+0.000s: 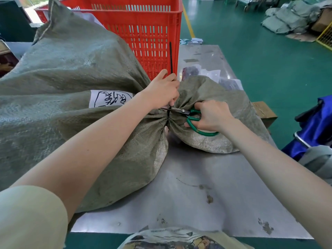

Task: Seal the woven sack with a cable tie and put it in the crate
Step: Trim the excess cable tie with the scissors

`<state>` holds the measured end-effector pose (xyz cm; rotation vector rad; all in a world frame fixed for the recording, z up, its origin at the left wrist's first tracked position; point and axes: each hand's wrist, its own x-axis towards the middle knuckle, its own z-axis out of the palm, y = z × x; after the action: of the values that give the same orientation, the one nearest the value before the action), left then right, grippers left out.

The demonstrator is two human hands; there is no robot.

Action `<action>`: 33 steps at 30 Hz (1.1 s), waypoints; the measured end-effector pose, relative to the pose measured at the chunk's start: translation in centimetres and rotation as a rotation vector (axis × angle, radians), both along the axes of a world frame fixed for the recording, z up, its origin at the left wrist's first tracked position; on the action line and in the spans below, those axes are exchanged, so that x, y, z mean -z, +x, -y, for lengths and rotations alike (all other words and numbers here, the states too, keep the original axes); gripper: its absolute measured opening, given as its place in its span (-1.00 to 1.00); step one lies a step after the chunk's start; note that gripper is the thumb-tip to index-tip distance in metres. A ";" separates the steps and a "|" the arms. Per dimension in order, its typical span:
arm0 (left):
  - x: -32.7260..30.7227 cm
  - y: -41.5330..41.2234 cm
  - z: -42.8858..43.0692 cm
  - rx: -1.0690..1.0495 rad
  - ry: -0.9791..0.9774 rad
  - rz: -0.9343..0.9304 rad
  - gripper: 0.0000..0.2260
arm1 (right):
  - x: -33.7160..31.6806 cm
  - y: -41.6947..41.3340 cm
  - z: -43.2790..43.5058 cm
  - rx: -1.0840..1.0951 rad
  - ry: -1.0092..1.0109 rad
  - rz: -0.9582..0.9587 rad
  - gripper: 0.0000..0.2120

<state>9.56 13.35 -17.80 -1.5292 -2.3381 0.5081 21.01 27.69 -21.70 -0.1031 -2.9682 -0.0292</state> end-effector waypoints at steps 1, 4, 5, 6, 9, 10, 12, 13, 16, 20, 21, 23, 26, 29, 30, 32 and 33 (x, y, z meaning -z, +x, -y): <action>0.1 0.0 0.1 -0.002 -0.004 -0.003 -0.81 | 0.0 0.0 0.2 -0.002 0.006 0.007 -0.55; 0.1 -0.3 0.2 -0.014 -0.009 -0.014 -0.81 | 0.1 -0.2 0.6 -0.003 0.007 0.030 -0.60; 0.1 -0.3 0.2 -0.012 -0.017 -0.023 -0.81 | 0.2 -0.4 0.7 -0.009 0.012 0.033 -0.64; 0.1 -0.3 0.1 -0.011 -0.025 -0.029 -0.80 | 0.1 -0.5 0.7 -0.016 0.029 0.034 -0.69; 0.0 -0.2 0.1 -0.033 -0.019 -0.032 -0.80 | 0.0 -0.6 0.7 -0.055 0.120 0.040 -0.67; -0.1 -0.3 0.1 -0.036 -0.007 -0.043 -0.80 | -0.1 -0.6 0.7 -0.067 0.134 0.038 -0.66; -0.3 -0.3 0.2 -0.030 -0.004 -0.072 -0.78 | 0.0 -0.4 0.6 -0.071 0.144 0.042 -0.66; -0.4 -0.4 0.3 -0.035 -0.008 -0.069 -0.78 | 0.0 -0.2 0.4 -0.060 0.143 0.049 -0.67; -0.6 0.0 0.0 -0.100 0.085 0.109 -0.79 | -0.1 0.7 -0.3 0.019 0.103 0.083 -0.70; -1.0 1.5 -1.1 -0.226 0.342 0.383 -0.77 | 0.1 2.7 -1.6 0.131 0.030 0.053 -0.75; -0.9 2.0 -1.6 -0.234 0.397 0.441 -0.78 | 0.3 3.4 -1.9 0.171 0.007 0.033 -0.78; -0.9 2.9 -2.6 -0.257 0.502 0.623 -0.78 | 0.9 4.8 -2.6 0.260 -0.048 0.003 -0.76; -0.2 4.2 -5.0 -0.329 0.587 0.975 -0.83 | 2.5 7.4 -3.4 0.397 -0.128 -0.009 -0.72; 0.9 5.9 -7.5 -0.463 0.628 1.423 -0.77 | 4.2 10.1 -3.9 0.511 -0.200 -0.003 -0.73; 1.4 6.6 -8.3 -0.481 0.605 1.515 -0.75 | 4.6 11.1 -4.0 0.555 -0.218 -0.003 -0.72; 2.4 8.2 -9.4 -0.494 0.536 1.627 -0.73 | 5.3 12.9 -4.2 0.654 -0.265 0.001 -0.70; 3.0 9.0 -9.9 -0.487 0.490 1.670 -0.74 | 5.7 13.9 -4.3 0.703 -0.288 0.005 -0.69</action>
<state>18.56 23.27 -20.79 -1.1218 -3.3778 -1.8530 34.89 32.03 -27.35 -1.1618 -2.7530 0.3059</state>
